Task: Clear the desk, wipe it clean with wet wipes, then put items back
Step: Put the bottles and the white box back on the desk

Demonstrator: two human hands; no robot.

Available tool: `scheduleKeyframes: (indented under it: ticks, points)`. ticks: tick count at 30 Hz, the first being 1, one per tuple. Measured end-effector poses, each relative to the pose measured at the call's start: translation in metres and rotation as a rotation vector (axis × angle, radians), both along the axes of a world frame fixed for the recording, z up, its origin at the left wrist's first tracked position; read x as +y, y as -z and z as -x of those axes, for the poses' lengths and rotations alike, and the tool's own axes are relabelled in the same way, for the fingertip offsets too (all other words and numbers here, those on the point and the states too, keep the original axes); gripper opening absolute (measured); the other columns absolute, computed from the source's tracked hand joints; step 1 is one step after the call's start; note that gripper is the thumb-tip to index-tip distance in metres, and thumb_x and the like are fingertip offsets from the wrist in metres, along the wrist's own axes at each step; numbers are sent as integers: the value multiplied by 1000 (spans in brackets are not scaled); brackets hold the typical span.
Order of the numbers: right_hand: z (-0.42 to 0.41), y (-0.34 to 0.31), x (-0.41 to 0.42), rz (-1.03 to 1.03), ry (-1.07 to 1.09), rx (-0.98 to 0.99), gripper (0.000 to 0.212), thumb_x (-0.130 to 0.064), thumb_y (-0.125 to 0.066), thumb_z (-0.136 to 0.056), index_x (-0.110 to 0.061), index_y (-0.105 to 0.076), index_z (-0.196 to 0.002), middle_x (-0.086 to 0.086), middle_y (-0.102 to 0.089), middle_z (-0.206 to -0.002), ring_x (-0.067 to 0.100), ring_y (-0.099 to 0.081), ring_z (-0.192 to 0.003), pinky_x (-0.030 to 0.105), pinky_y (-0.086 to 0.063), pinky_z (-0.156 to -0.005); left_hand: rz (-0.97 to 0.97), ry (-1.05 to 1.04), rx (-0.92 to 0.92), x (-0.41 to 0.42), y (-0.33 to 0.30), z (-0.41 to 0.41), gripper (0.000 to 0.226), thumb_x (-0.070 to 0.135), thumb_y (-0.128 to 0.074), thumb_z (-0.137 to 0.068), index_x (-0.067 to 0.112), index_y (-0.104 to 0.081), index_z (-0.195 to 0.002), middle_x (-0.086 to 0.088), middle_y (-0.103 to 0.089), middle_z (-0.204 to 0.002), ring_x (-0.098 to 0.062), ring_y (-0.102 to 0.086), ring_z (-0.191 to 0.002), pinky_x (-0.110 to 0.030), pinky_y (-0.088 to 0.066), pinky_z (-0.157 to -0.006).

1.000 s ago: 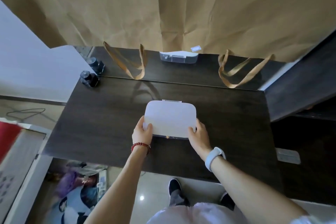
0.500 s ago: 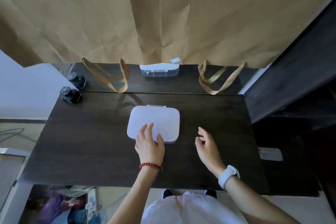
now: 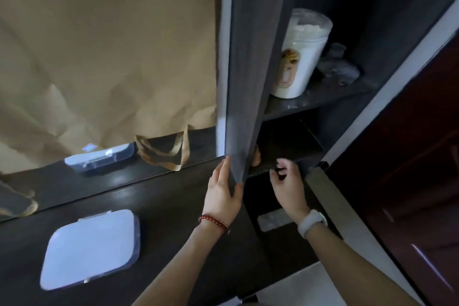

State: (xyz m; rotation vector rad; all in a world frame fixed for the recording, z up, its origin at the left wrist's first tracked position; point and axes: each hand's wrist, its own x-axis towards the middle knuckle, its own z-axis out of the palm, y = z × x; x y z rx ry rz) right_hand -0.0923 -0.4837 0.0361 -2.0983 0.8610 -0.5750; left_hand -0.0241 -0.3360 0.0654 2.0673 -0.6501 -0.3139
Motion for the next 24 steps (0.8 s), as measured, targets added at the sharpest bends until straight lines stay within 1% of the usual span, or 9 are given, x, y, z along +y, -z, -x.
scheduleKeyframes:
  ticks: [4,7,10,14,16,18,19,21,24]
  points:
    - [-38,4,-27,44,-204,138,60,-19,-64,-83,-9,-38,-135,16,-46,-128,31,-39,-120,40,-36,-100,-21,60,-3,-23,-2,4,66,11,-54,-86,20,-20,-142,-6,-37,-143,-20,-32,-133,-25,-27,-108]
    - [-58,14,-29,39,-242,165,46,-16,-60,-83,-9,-47,-126,17,-47,-124,35,-40,-116,38,-34,-97,-13,21,2,-24,0,4,60,10,-55,-85,20,-30,-138,-5,-46,-136,-19,-42,-127,-37,-38,-106]
    - [-61,23,-27,36,-223,91,26,-11,-59,-83,-4,-56,-107,18,-52,-113,35,-45,-107,39,-38,-91,-7,-44,-25,-19,4,3,50,8,-56,-84,18,-43,-131,-3,-52,-124,-18,-51,-116,-36,-46,-97]
    - [-49,26,-38,-45,-180,-62,28,-17,-64,-82,-1,-57,-103,16,-53,-104,30,-48,-103,38,-43,-85,-36,-102,-114,-24,12,11,27,6,-55,-83,13,-58,-109,4,-52,-100,-22,-60,-94,-36,-53,-79]
    - [-34,26,-46,-67,-147,-132,25,-18,-64,-83,-2,-56,-101,11,-54,-101,26,-50,-100,36,-46,-82,-46,-60,-123,-36,13,19,23,12,-51,-83,14,-59,-105,2,-54,-96,-20,-61,-88,-35,-54,-75]
    - [-16,27,-55,-105,-114,-184,25,-19,-65,-83,-7,-57,-104,4,-53,-102,21,-52,-100,32,-47,-82,-54,15,-130,-55,14,28,30,18,-48,-82,14,-57,-109,-2,-54,-104,-19,-58,-95,-34,-52,-82]
    - [-7,28,-61,-122,-89,-197,27,-18,-65,-83,-9,-57,-106,2,-53,-103,19,-53,-100,30,-47,-81,-73,63,-137,-67,14,32,34,17,-49,-82,14,-54,-115,-4,-52,-113,-21,-53,-105,-34,-49,-90]
    - [11,33,-72,-153,-35,-197,28,-17,-65,-83,-11,-56,-109,3,-56,-105,17,-55,-98,26,-47,-79,-163,144,-128,-95,14,35,47,16,-52,-84,14,-40,-130,-10,-35,-136,-26,-32,-126,-37,-33,-107]
    - [38,41,-89,-224,28,-177,23,-14,-62,-85,-14,-54,-106,9,-58,-104,20,-58,-95,25,-46,-78,-385,78,-151,-137,11,24,63,22,-51,-85,19,-20,-140,-12,-4,-152,-32,-7,-137,-46,-23,-110]
